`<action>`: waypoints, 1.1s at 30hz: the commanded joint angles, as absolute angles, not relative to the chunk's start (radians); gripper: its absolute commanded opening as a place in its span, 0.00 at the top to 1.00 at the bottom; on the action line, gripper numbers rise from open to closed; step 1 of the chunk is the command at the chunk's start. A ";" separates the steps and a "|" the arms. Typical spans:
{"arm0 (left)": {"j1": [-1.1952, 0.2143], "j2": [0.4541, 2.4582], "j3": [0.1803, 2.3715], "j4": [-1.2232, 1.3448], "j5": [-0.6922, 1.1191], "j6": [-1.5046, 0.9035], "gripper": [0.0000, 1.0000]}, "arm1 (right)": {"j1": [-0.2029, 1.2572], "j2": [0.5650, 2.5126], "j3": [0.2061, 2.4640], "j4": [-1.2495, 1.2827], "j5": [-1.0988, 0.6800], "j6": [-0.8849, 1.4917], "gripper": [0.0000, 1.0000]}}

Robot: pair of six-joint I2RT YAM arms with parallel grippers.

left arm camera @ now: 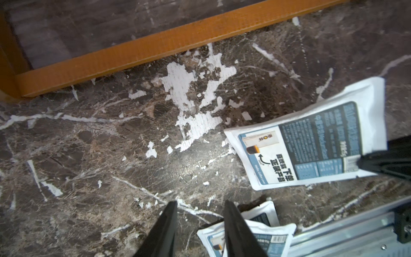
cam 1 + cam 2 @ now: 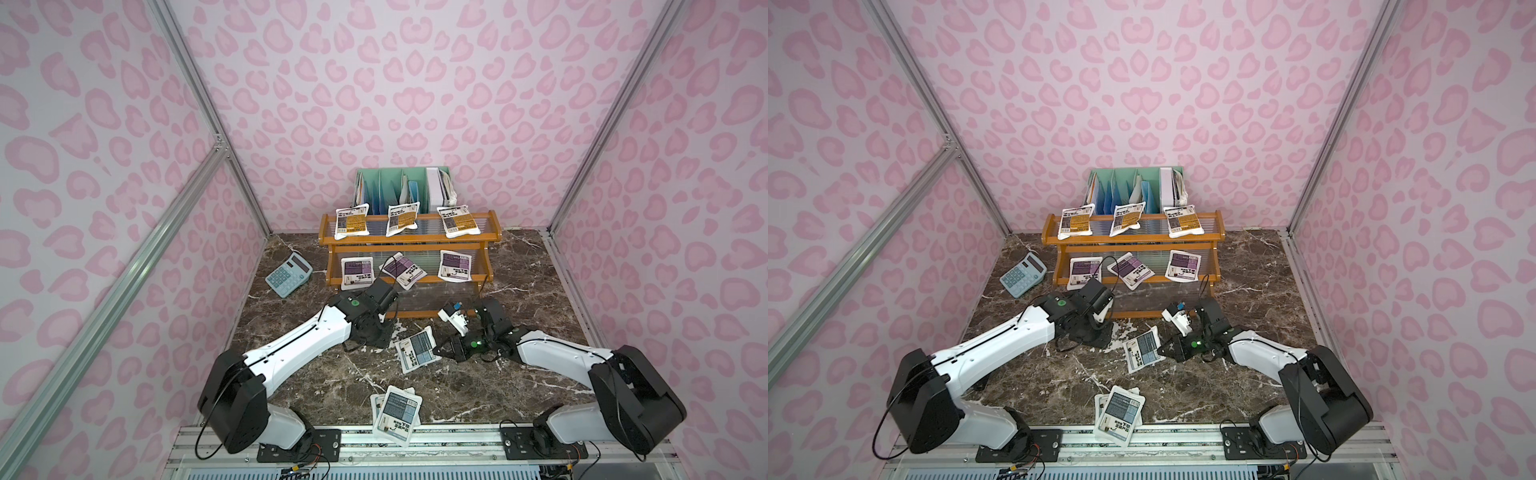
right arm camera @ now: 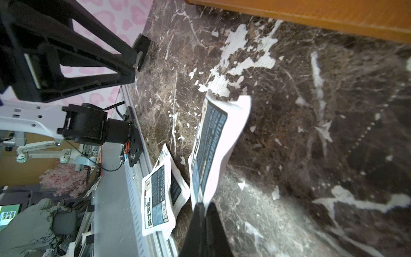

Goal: Place the bagged coffee beans on the shelf by color
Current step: Pick up the bagged coffee beans at the center of the board.

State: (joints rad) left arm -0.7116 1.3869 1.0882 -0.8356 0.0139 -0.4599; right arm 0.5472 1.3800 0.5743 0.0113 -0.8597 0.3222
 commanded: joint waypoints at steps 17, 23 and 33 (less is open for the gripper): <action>-0.669 1.172 0.954 -0.677 0.451 -0.279 0.33 | 0.628 1.344 0.678 0.027 -1.240 0.254 1.00; -0.658 1.159 0.935 -0.622 0.520 -0.307 0.41 | 0.643 1.374 0.712 0.017 -1.215 0.243 1.00; -0.656 1.142 0.880 -0.588 0.557 -0.389 1.00 | 0.597 1.415 0.723 0.071 -1.077 0.269 1.00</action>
State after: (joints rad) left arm -0.6556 1.1526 0.8890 -0.5903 0.5438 -0.3622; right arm 0.6083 1.4136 0.7155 0.0135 -1.1389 0.2596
